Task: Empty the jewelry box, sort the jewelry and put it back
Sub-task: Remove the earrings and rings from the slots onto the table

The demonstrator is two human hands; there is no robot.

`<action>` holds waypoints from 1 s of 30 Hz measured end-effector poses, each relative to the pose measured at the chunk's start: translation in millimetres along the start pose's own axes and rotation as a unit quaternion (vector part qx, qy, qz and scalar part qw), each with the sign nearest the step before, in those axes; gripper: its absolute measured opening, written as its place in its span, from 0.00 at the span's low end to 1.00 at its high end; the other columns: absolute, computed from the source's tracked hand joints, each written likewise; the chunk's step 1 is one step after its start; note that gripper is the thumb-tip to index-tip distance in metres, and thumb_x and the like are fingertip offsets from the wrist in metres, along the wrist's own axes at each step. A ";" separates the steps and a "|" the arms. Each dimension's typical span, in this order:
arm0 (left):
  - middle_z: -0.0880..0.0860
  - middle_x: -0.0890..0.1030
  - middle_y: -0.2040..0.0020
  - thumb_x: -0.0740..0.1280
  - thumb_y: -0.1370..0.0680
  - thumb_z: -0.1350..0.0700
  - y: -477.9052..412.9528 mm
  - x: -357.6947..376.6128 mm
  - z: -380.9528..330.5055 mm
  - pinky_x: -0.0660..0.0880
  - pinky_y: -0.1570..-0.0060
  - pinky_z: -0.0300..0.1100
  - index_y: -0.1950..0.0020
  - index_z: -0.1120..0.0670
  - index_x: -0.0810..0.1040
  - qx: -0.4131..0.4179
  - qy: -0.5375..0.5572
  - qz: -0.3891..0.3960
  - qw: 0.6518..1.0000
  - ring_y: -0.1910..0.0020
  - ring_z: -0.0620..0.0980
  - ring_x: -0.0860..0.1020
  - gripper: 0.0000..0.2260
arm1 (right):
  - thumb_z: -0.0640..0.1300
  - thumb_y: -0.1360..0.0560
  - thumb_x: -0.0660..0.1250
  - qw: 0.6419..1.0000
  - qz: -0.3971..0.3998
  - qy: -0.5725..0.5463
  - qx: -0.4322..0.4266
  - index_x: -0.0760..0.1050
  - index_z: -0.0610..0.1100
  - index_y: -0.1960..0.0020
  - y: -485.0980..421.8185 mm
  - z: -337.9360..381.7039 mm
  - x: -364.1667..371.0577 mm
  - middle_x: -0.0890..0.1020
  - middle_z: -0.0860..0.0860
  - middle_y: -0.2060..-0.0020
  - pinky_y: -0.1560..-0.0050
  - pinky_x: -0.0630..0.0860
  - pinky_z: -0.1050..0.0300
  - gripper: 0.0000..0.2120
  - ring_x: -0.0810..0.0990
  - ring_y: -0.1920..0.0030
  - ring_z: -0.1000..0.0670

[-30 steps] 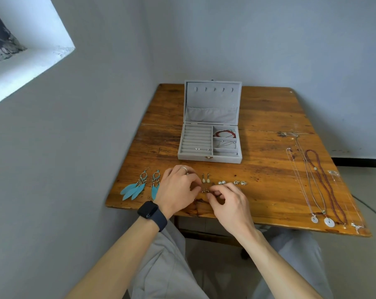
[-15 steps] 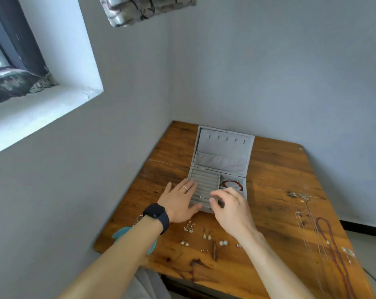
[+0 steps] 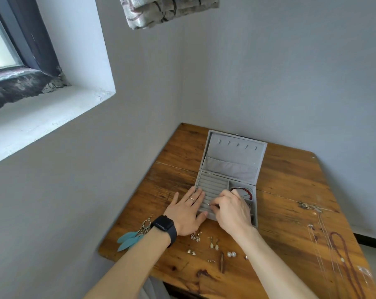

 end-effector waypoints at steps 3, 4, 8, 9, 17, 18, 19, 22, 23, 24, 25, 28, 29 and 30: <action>0.44 0.40 0.19 0.45 0.17 0.37 -1.2 0.7 0.5 0.37 0.24 0.55 0.18 0.47 0.41 -0.003 0.009 -0.001 1.000 0.21 0.43 0.36 0.30 | 0.50 0.22 0.68 1.000 0.015 -0.008 0.007 0.82 0.53 0.42 -2.3 0.2 2.3 0.78 0.55 0.47 0.46 0.75 0.53 0.10 0.71 0.44 0.50; 0.44 0.41 0.19 0.45 0.17 0.37 -2.1 0.5 0.7 0.37 0.24 0.55 0.18 0.47 0.42 -0.005 0.011 0.000 1.000 0.21 0.42 0.36 0.30 | 0.50 0.22 0.67 0.999 0.028 -0.014 0.012 0.80 0.51 0.41 -4.1 -0.7 3.5 0.77 0.54 0.45 0.44 0.75 0.53 0.11 0.71 0.42 0.50; 0.44 0.45 0.18 0.51 0.18 0.39 -4.3 -4.9 0.2 0.40 0.24 0.56 0.18 0.46 0.48 -0.012 0.052 -0.001 0.999 0.21 0.42 0.39 0.31 | 0.48 0.21 0.64 0.997 0.075 -0.008 0.003 0.76 0.46 0.38 -8.5 0.0 5.4 0.75 0.49 0.40 0.39 0.72 0.51 0.13 0.69 0.37 0.48; 0.44 0.47 0.18 0.54 0.19 0.40 -4.6 -7.6 -0.3 0.41 0.23 0.56 0.18 0.46 0.52 -0.014 0.075 -0.006 0.997 0.21 0.42 0.41 0.30 | 0.47 0.20 0.63 0.997 0.071 -0.016 0.003 0.75 0.46 0.38 -5.8 -0.2 3.6 0.75 0.49 0.40 0.40 0.72 0.52 0.12 0.69 0.37 0.48; 0.50 0.67 0.23 0.56 0.18 0.44 -5.4 -24.0 -9.1 0.56 0.25 0.52 0.29 0.40 0.73 0.018 0.008 -0.076 0.997 0.22 0.52 0.58 0.19 | 0.43 0.17 0.59 0.972 -0.041 -0.219 0.081 0.66 0.51 0.50 90.4 -17.4 -25.1 0.76 0.58 0.54 0.56 0.69 0.69 0.05 0.74 0.51 0.58; 0.50 0.69 0.24 0.56 0.18 0.44 -4.6 -26.4 -10.4 0.59 0.27 0.52 0.30 0.40 0.75 0.024 -0.011 -0.080 0.996 0.23 0.53 0.62 0.18 | 0.43 0.18 0.60 0.964 -0.046 -0.242 0.100 0.67 0.52 0.51 108.9 -18.6 -25.8 0.76 0.59 0.55 0.57 0.70 0.70 0.06 0.75 0.52 0.59; 0.50 0.72 0.26 0.57 0.18 0.44 -3.8 -29.3 -11.7 0.63 0.29 0.51 0.32 0.40 0.77 0.028 -0.026 -0.085 0.996 0.26 0.54 0.65 0.17 | 0.42 0.18 0.61 0.956 -0.053 -0.263 0.116 0.67 0.53 0.51 126.8 -19.3 -26.0 0.77 0.59 0.55 0.57 0.71 0.71 0.06 0.76 0.53 0.60; 0.49 0.80 0.37 0.58 0.18 0.45 -4.2 -39.5 -16.2 0.74 0.40 0.50 0.39 0.42 0.82 0.027 -0.044 -0.099 0.994 0.37 0.53 0.75 0.15 | 0.39 0.19 0.63 0.938 -0.081 -0.305 0.142 0.68 0.51 0.52 171.8 -19.0 -25.0 0.78 0.56 0.58 0.57 0.71 0.71 0.08 0.77 0.55 0.57; 0.49 0.82 0.40 0.60 0.18 0.45 -5.1 -42.3 -17.6 0.76 0.43 0.50 0.41 0.43 0.84 0.019 -0.032 -0.103 0.994 0.40 0.52 0.77 0.14 | 0.38 0.20 0.64 0.935 -0.085 -0.311 0.148 0.69 0.50 0.52 182.8 -18.7 -24.0 0.78 0.55 0.59 0.57 0.70 0.71 0.08 0.76 0.55 0.57; 0.49 0.82 0.42 0.62 0.19 0.46 -6.3 -44.5 -18.7 0.77 0.44 0.51 0.42 0.45 0.84 0.008 -0.012 -0.105 0.994 0.42 0.52 0.78 0.12 | 0.37 0.20 0.64 0.932 -0.087 -0.315 0.154 0.69 0.50 0.53 192.5 -19.1 -22.1 0.77 0.55 0.59 0.58 0.70 0.71 0.09 0.76 0.55 0.57; 0.50 0.83 0.43 0.64 0.19 0.47 -7.4 -46.3 -20.1 0.78 0.45 0.51 0.43 0.45 0.85 -0.006 0.008 -0.109 0.994 0.43 0.52 0.78 0.11 | 0.37 0.21 0.65 0.931 -0.087 -0.318 0.159 0.69 0.50 0.53 199.7 -19.8 -19.9 0.77 0.55 0.60 0.58 0.71 0.72 0.09 0.76 0.55 0.57; 0.51 0.82 0.45 0.67 0.20 0.50 -12.2 -48.0 -25.7 0.79 0.46 0.52 0.48 0.46 0.85 -0.041 0.019 -0.115 0.992 0.44 0.53 0.78 0.07 | 0.38 0.21 0.66 0.928 -0.082 -0.318 0.178 0.70 0.51 0.52 215.5 -26.3 -12.1 0.78 0.58 0.60 0.56 0.73 0.70 0.09 0.78 0.54 0.57; 0.52 0.82 0.45 0.67 0.21 0.51 -14.1 -48.2 -27.2 0.79 0.46 0.52 0.49 0.46 0.84 -0.051 0.015 -0.110 0.992 0.44 0.53 0.77 0.06 | 0.39 0.21 0.66 0.927 -0.083 -0.318 0.183 0.70 0.51 0.52 219.0 -29.5 -9.8 0.78 0.58 0.59 0.55 0.73 0.70 0.09 0.78 0.54 0.57; 0.52 0.81 0.45 0.67 0.21 0.51 -15.4 -48.3 -28.0 0.79 0.46 0.52 0.49 0.47 0.85 -0.059 0.014 -0.101 0.993 0.44 0.53 0.77 0.07 | 0.39 0.21 0.67 0.925 -0.084 -0.318 0.188 0.70 0.51 0.51 222.4 -32.7 -8.1 0.78 0.59 0.58 0.55 0.74 0.70 0.09 0.78 0.53 0.58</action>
Point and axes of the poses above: each hand's wrist, its own y-axis away from the middle knuckle, its own x-axis out of the palm, z = x × y, the point moved 4 cm from there along -y, towards the middle knuckle
